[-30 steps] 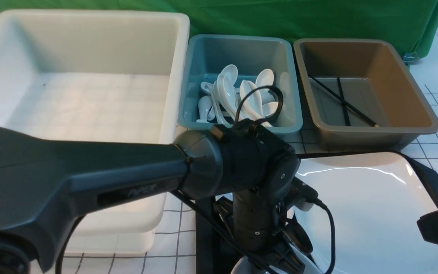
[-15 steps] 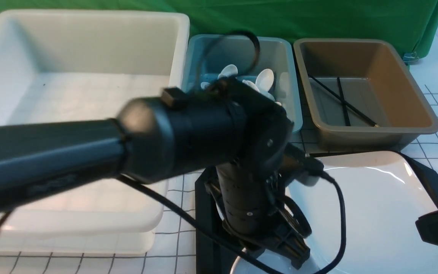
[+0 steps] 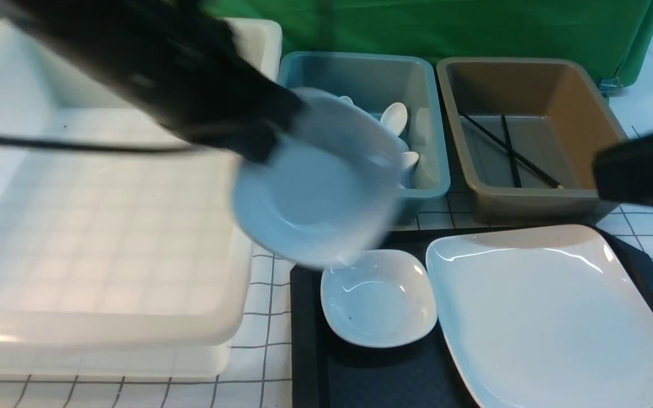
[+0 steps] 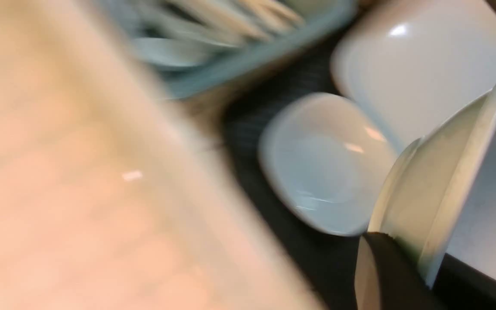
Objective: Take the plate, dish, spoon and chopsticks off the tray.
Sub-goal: Use the left arm to put the small plate into the large storage box on the left
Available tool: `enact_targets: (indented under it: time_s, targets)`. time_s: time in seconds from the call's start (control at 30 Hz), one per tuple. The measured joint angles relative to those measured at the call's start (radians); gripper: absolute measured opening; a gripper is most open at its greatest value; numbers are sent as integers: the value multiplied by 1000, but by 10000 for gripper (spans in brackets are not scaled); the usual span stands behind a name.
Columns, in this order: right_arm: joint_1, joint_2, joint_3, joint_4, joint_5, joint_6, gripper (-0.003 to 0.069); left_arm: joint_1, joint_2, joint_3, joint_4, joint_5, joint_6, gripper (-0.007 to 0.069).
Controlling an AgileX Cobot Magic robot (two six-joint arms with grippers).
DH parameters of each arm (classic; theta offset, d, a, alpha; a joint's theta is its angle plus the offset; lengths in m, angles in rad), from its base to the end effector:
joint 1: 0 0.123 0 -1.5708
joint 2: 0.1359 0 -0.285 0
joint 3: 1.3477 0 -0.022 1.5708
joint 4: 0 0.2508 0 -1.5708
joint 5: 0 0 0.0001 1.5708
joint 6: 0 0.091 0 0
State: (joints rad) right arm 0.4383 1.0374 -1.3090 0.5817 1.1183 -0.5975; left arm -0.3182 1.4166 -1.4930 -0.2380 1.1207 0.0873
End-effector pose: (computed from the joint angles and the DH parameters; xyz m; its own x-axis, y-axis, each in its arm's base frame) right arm 0.1421 0.1163 0.4443 -0.3209 -0.4502 -0.8333 -0.8586 0.5097 0.0552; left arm 0.2700 -0.1093 0.3983 -0.7777 0.2378 -0.5819 0.4099 0.8937 -0.1826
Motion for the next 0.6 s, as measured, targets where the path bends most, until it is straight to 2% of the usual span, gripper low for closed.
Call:
enact_targets:
  time_s: [0.1, 0.13, 0.17, 0.2, 0.27, 0.37, 0.43, 0.57, 0.6]
  targets:
    - [91, 113, -86, -16, 15, 0, 4, 247, -18, 51, -65, -8, 75, 27]
    - [120, 142, -107, -29, 12, 9, 4, 307, -15, 73, -94, -18, 102, 27]
    - [128, 149, -112, -37, 11, 12, 4, 321, -15, 79, -94, -18, 110, 27]
    - [189, 202, -142, -76, -4, 41, 4, 432, -1, 131, -146, -46, 179, 27]
    - [260, 263, -168, -144, -22, 78, 4, 509, 24, 201, -194, -71, 250, 27]
    - [331, 338, -188, -213, -40, 112, 4, 561, 87, 290, -237, -89, 339, 27]
    - [344, 358, -191, -221, -44, 119, 5, 562, 115, 316, -248, -103, 362, 27]
    - [363, 398, -193, -234, -74, 128, 9, 520, 204, 343, -281, -146, 409, 29]
    - [363, 399, -193, -238, -89, 134, 10, 481, 243, 343, -263, -161, 414, 45]
